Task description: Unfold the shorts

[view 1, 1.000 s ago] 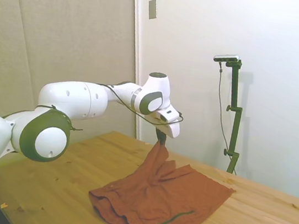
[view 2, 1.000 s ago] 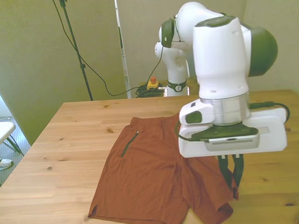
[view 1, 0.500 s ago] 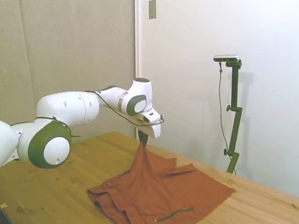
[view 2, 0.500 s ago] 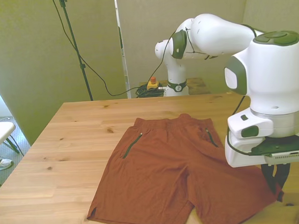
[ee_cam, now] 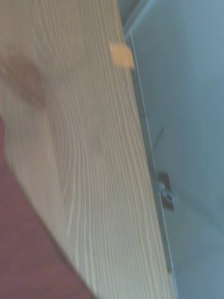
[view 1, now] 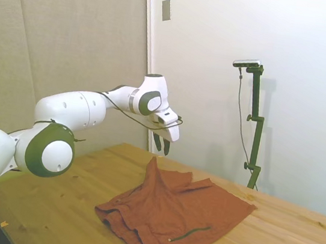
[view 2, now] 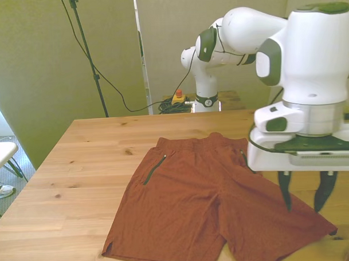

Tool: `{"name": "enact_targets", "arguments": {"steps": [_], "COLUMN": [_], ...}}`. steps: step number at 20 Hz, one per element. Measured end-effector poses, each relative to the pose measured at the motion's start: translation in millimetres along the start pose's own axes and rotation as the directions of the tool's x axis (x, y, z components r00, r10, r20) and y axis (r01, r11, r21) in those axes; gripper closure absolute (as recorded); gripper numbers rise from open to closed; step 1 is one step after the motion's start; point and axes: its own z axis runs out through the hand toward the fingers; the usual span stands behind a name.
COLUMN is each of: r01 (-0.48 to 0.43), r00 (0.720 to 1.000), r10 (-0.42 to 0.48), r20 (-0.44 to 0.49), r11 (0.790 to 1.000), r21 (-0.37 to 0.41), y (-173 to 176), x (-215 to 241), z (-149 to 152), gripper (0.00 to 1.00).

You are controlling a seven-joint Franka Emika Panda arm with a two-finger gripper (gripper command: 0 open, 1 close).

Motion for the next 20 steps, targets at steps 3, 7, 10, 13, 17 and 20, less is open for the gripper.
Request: {"name": "enact_targets", "arguments": {"steps": [3, 7, 10, 13, 17, 20], "r01": [0.023, 0.067, 0.072, 0.071, 0.083, 0.101], "r00": [1.000, 0.998, 0.997, 0.997, 0.995, 0.993], "r10": [-0.023, -0.067, -0.072, -0.070, -0.080, -0.096], "r20": [-0.002, 0.004, 0.000, 0.022, 0.057, 0.073], "r11": [0.999, 0.997, 0.996, 0.996, 0.995, 0.993], "r21": [-0.023, -0.047, -0.052, -0.055, -0.057, -0.065], "y": [23, 46, 62, 85, 122, 147], "x": [25, 31, 30, 29, 26, 13], "z": [-16, -37, -52, -69, -89, -98], "gripper": [0.00, 0.00, 0.00, 0.00, 0.00, 0.00]}}
